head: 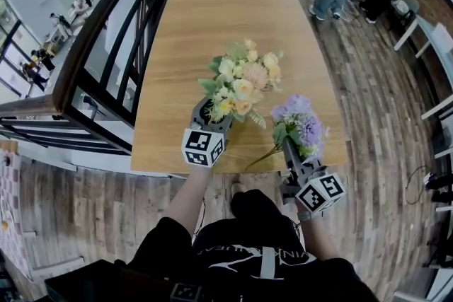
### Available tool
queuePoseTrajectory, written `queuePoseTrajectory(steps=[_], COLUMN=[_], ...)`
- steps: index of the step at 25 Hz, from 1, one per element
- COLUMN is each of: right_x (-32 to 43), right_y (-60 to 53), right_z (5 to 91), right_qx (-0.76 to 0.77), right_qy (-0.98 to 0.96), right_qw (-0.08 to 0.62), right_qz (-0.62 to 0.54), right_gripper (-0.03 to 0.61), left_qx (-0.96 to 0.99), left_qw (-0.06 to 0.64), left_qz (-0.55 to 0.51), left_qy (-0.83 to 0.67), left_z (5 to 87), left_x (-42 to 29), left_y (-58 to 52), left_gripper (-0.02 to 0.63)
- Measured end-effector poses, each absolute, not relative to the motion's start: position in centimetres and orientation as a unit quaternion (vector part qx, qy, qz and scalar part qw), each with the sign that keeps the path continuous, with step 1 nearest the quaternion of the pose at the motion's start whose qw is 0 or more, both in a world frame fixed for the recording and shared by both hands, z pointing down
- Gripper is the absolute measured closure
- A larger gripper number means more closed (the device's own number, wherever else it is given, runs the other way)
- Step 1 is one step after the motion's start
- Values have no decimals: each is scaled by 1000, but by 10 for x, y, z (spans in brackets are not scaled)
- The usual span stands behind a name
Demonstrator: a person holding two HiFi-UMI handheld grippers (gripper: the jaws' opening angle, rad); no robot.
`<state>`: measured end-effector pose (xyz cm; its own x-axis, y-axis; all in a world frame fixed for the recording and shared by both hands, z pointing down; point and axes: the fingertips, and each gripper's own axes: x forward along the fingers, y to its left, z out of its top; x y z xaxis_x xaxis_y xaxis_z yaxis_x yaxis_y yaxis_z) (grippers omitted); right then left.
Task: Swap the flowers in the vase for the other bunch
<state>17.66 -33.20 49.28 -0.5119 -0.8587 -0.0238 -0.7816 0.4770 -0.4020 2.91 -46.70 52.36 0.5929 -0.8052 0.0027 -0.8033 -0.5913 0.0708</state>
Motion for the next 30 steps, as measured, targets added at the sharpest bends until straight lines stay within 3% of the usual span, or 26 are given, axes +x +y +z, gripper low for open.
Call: queuePoseTrajectory(steps=[8,14,17,30], right_x=[174,171,172,166], right_y=[-345,-350,-349,-356], right_z=[495,498,498,469], right_qx=[-472,-472,-471,-460], right_qy=[858,858,859,862], right_qw=[106,101,99,107], right_qz=[-173,-175,-177,-185], right_gripper=[531,531,531,531], left_qx=[888,885,883,872], left_qw=[20,2,-2,-8], left_qz=[-17,-27,-32,-75], left_qy=[-460,-465,-468,-484], left_z=[520,515,510,459], left_x=[29,26,23,2], left_y=[-487,-489,-489,-487], left_gripper=[404,538,569,598])
